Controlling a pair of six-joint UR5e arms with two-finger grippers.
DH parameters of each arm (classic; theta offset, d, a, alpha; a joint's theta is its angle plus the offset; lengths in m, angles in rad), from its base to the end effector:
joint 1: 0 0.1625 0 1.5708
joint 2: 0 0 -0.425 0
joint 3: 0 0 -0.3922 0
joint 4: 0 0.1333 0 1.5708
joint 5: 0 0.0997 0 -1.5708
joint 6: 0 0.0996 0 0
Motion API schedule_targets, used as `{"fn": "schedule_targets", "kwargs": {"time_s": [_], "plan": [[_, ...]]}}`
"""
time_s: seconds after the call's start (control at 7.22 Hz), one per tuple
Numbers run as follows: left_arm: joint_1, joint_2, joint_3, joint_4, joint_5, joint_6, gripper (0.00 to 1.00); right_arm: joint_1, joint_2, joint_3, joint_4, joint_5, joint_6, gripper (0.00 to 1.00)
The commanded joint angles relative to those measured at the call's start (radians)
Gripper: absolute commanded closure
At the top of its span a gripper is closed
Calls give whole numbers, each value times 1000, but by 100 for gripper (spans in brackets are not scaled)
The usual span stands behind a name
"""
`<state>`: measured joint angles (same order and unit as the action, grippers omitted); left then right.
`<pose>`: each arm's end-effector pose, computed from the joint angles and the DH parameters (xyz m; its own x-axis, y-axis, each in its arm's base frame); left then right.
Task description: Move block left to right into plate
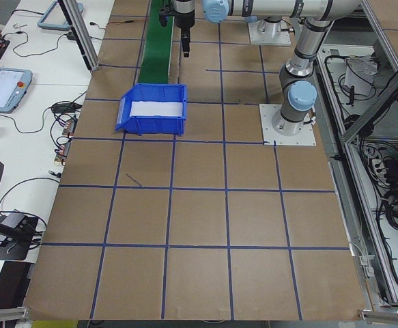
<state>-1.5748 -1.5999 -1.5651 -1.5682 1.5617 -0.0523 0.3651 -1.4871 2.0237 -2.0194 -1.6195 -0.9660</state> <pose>-0.1362 -0.5015 0.4765 -0.9988 -0.0485 0.0080 -0.0483 0.9986 0.0213 -0.3868 -0.2854 0.2777 -0.9705 0.2370 -0.0447 0.2324 0.9685 0.0899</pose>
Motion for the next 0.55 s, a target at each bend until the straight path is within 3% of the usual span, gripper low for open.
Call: {"fn": "schedule_targets", "kwargs": {"time_s": [0.0,0.28,0.42], "plan": [[-1,2,2,-1,0,0,0,-155,11,13,-2,4,-123,73],[-1,2,-1,-4,1,0,0,-155,49,12,-5,26,-131,62],[-1,2,-1,-4,0,2,0,-155,76,13,-28,36,-140,15]]}}
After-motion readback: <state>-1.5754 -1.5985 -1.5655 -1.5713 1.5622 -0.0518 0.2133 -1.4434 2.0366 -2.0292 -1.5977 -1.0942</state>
